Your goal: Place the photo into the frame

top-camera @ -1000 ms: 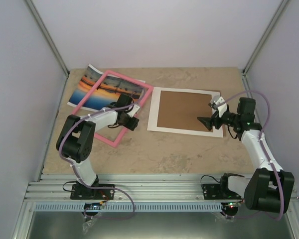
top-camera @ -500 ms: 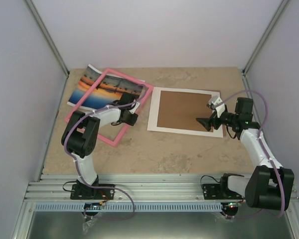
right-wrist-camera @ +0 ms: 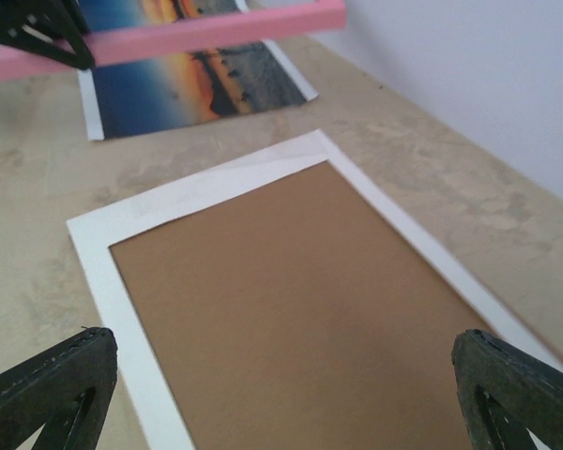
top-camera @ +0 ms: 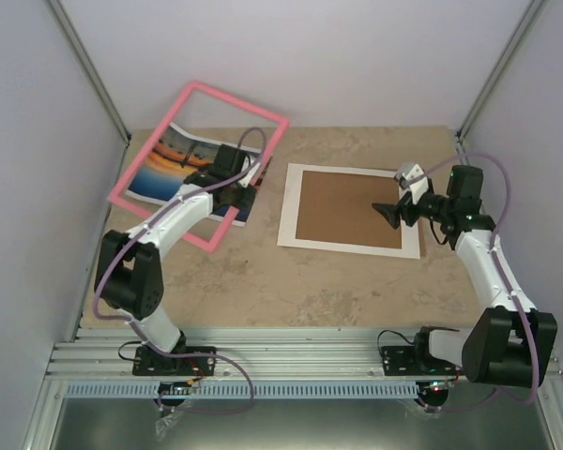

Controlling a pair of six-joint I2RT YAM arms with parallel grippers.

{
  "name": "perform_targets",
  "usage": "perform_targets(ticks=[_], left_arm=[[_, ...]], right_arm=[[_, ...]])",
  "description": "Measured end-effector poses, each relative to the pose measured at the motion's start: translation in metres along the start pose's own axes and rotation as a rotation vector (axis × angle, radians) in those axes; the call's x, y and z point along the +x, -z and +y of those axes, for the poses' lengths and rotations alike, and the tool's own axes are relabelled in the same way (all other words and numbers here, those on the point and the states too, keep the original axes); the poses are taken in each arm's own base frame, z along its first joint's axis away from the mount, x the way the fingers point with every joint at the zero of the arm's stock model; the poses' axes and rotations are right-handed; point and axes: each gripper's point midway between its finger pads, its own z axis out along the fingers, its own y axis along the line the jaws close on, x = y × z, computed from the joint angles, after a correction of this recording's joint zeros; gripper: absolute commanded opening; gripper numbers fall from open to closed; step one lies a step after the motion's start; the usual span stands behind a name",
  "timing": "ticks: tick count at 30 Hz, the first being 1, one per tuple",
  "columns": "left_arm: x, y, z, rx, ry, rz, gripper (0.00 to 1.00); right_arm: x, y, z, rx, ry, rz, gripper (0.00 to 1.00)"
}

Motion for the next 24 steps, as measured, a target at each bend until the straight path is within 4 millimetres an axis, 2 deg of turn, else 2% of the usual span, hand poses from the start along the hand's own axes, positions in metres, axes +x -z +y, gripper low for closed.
perform_targets(ticks=[5, 10, 13, 18, 22, 24], left_arm=[[-0.053, 0.067, 0.006, 0.010, -0.014, -0.158, 0.00], [-0.085, 0.137, -0.012, 0.142, -0.032, -0.289, 0.00], [-0.095, 0.173, -0.026, 0.241, -0.048, -0.352, 0.00], [-0.099, 0.234, -0.060, 0.460, -0.089, -0.457, 0.00], [-0.094, 0.290, -0.086, 0.649, -0.112, -0.554, 0.00], [-0.093, 0.324, -0.096, 0.742, -0.117, -0.618, 0.00]], right_arm=[[-0.042, 0.010, -0.020, 0.062, 0.084, -0.060, 0.98], [-0.088, 0.019, -0.041, 0.106, 0.150, -0.121, 0.98], [-0.113, 0.022, -0.054, 0.125, 0.170, -0.156, 0.98], [-0.159, 0.032, -0.069, 0.152, 0.216, -0.235, 0.98], [-0.210, 0.048, -0.075, 0.178, 0.281, -0.328, 0.98], [-0.242, 0.059, -0.077, 0.196, 0.331, -0.388, 0.98]])
